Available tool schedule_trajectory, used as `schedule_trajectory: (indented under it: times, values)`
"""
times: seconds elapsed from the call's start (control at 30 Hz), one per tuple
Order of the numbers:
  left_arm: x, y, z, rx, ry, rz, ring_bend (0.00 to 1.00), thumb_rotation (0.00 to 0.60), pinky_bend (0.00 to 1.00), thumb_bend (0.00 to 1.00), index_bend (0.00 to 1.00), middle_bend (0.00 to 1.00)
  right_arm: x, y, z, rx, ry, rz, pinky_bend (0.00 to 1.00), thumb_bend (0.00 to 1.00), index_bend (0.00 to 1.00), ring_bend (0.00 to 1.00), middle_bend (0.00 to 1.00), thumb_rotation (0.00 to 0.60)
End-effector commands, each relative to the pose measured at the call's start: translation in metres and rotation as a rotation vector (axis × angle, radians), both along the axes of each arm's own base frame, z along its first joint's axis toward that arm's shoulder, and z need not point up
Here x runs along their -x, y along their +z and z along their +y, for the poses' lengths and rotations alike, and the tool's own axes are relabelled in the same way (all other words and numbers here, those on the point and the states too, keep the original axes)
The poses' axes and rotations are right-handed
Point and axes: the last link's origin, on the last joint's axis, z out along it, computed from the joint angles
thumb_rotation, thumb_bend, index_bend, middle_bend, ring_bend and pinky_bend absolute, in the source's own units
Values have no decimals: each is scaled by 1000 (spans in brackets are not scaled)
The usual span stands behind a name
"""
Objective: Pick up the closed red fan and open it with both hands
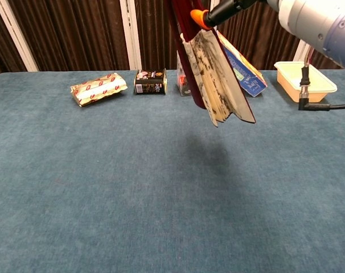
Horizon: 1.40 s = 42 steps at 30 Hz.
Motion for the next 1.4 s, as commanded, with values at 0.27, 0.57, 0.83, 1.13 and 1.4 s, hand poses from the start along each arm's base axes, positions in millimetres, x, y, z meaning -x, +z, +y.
schedule_trajectory:
  times: [0.27,0.57,0.83,1.13,1.4]
  values:
    - [-52,-39,47,48,-70,-37,0,600,18,279,194,39,-10,1,3,-29,3,-20,0,452,777,58,298,600]
    - [-91,-83,71,140,-67,-105,0,600,18,377,254,55,-15,4,4,-56,9,-28,0,451,783,58,302,600]
    - [-128,-104,90,219,-76,-198,0,600,18,388,286,55,-21,7,5,-86,20,-33,0,451,783,58,303,600]
    - [-157,-121,95,281,-111,-216,0,600,18,388,295,56,-31,9,9,-165,16,-100,0,451,793,58,307,600]
    - [-173,-138,91,328,-116,-227,0,600,18,387,303,57,-41,11,14,-239,51,-128,0,451,793,58,307,600]
